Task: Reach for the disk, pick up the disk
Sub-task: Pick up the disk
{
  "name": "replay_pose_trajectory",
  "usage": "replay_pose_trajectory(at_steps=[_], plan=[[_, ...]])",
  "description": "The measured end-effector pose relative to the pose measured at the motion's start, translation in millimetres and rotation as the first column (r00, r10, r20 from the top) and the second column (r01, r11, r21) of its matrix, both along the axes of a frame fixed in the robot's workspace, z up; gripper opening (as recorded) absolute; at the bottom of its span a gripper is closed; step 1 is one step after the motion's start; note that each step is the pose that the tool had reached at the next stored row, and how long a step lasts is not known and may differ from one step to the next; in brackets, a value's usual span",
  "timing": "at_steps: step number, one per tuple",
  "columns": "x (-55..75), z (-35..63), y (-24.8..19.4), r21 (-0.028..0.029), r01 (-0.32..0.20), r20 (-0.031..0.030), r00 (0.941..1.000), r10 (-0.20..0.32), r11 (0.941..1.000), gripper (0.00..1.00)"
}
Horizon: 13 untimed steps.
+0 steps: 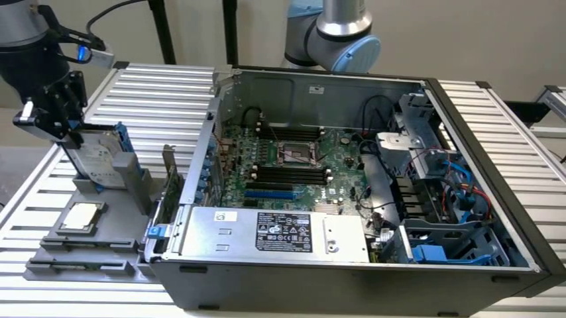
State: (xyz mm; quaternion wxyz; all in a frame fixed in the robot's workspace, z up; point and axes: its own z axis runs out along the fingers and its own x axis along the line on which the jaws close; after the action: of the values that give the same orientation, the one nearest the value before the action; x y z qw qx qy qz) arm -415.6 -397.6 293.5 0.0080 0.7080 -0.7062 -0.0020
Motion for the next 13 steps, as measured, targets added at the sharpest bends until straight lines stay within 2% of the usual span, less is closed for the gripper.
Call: replay_pose_trajectory(at_steps=[7, 13], plan=[[-0.6, -0.7, 2.5, -0.0027, 0.000, 0.0000, 1.0000, 0.000, 1.0000, 0.38], [-2.7, -1.2, 3.7, -0.0079, 0.000, 0.0001, 1.0000, 0.000, 1.0000, 0.38]])
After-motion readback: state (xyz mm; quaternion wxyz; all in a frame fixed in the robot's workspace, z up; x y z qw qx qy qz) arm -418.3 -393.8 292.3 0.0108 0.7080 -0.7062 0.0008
